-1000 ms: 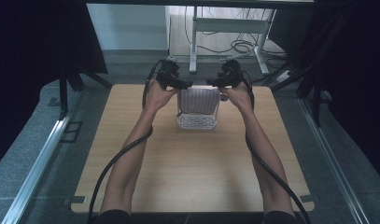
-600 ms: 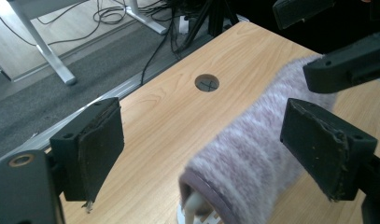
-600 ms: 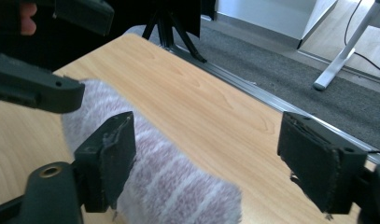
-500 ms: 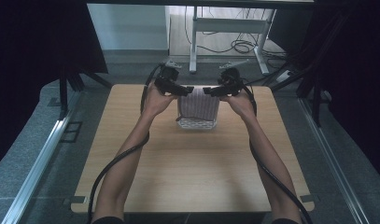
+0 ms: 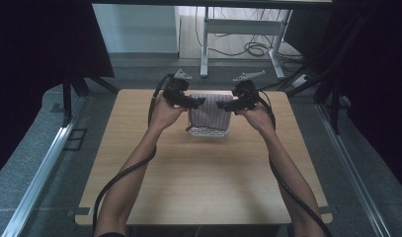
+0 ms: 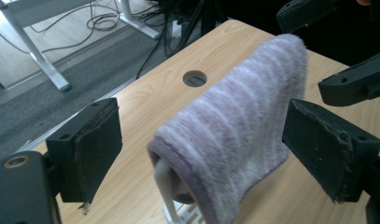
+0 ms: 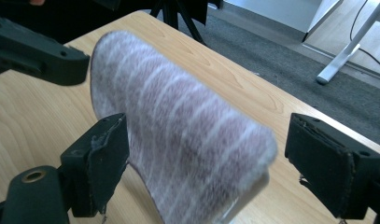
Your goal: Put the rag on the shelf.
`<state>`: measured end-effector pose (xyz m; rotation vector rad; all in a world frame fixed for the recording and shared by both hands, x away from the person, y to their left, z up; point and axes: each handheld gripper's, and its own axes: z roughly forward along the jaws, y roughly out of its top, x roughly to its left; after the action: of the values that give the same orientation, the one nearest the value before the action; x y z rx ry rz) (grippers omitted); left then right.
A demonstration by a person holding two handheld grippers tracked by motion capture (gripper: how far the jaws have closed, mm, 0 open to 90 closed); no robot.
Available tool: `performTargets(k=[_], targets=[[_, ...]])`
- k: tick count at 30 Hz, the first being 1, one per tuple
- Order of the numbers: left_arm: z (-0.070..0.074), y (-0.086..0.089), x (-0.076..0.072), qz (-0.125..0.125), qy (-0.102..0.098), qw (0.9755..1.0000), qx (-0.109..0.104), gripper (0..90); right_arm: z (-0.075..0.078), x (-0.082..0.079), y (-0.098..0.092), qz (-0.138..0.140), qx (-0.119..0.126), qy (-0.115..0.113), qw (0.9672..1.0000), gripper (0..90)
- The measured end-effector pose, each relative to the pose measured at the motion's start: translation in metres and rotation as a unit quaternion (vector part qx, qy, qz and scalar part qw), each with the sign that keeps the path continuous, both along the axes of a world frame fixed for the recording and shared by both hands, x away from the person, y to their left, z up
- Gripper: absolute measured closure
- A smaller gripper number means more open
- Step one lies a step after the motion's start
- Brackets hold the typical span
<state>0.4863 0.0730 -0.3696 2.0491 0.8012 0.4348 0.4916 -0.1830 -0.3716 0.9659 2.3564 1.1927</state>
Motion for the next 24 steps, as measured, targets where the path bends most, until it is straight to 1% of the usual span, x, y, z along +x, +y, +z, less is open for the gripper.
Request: performTargets(k=[3,4,5,6,7,8,10,11,12,17,18,19,20,22,23,24], targets=[[-0.002,0.001,-0.008,-0.004,-0.006,1.0,0.0,11.6,-0.002,-0.007,-0.003,0.001,-0.005,-0.002,1.0,13.1],[-0.003,0.001,-0.014,-0.005,-0.01,0.9999,0.0,11.5,-0.004,-0.012,-0.006,0.003,-0.006,-0.003,1.0,12.9],[-0.003,0.001,-0.014,-0.005,-0.01,0.9999,0.0,11.4,-0.004,-0.015,-0.008,0.004,-0.007,-0.003,1.0,12.8],[-0.006,0.003,-0.02,-0.006,-0.012,0.9999,-0.001,11.4,-0.005,-0.017,-0.009,0.004,-0.007,-0.005,1.0,12.5],[-0.006,0.003,-0.02,-0.006,-0.012,0.9999,-0.001,11.4,-0.005,-0.017,-0.009,0.004,-0.007,-0.005,1.0,12.5],[-0.007,0.004,-0.023,-0.007,-0.013,0.9999,-0.003,11.4,-0.006,-0.02,-0.011,0.005,-0.004,-0.007,1.0,12.0],[-0.01,0.006,-0.029,-0.009,-0.011,0.9999,-0.007,11.4,-0.008,-0.029,-0.017,0.006,-0.001,-0.008,0.9999,9.1],[-0.012,0.007,-0.032,-0.01,-0.012,0.9998,-0.009,11.4,-0.008,-0.029,-0.017,0.006,-0.001,-0.008,0.9999,9.1],[-0.015,0.009,-0.038,-0.013,-0.009,0.9998,-0.013,11.4,-0.01,-0.034,-0.02,0.007,0.002,-0.009,0.9999,7.6],[-0.025,0.012,-0.054,-0.017,-0.012,0.9998,-0.002,11.5,-0.017,-0.049,-0.026,0.012,0.001,-0.012,0.9999,4.3],[-0.027,0.013,-0.058,-0.019,-0.012,0.9997,-0.001,11.5,-0.018,-0.051,-0.027,0.012,0.002,-0.012,0.9999,4.2],[-0.027,0.013,-0.058,-0.019,-0.012,0.9997,-0.001,11.5,-0.02,-0.054,-0.029,0.012,0.003,-0.013,0.9998,4.2],[-0.031,0.014,-0.065,-0.022,-0.012,0.9997,-0.001,11.5,-0.021,-0.057,-0.03,0.013,0.004,-0.013,0.9998,4.1],[-0.035,0.015,-0.072,-0.025,-0.013,0.9996,0.0,11.6,-0.024,-0.063,-0.031,0.015,0.003,-0.013,0.9998,4.0],[-0.035,0.015,-0.072,-0.025,-0.013,0.9996,0.0,11.6,-0.024,-0.063,-0.031,0.015,0.003,-0.013,0.9998,4.0],[-0.038,0.016,-0.076,-0.026,-0.012,0.9996,0.0,11.6,-0.025,-0.066,-0.032,0.016,0.003,-0.013,0.9998,4.0]])
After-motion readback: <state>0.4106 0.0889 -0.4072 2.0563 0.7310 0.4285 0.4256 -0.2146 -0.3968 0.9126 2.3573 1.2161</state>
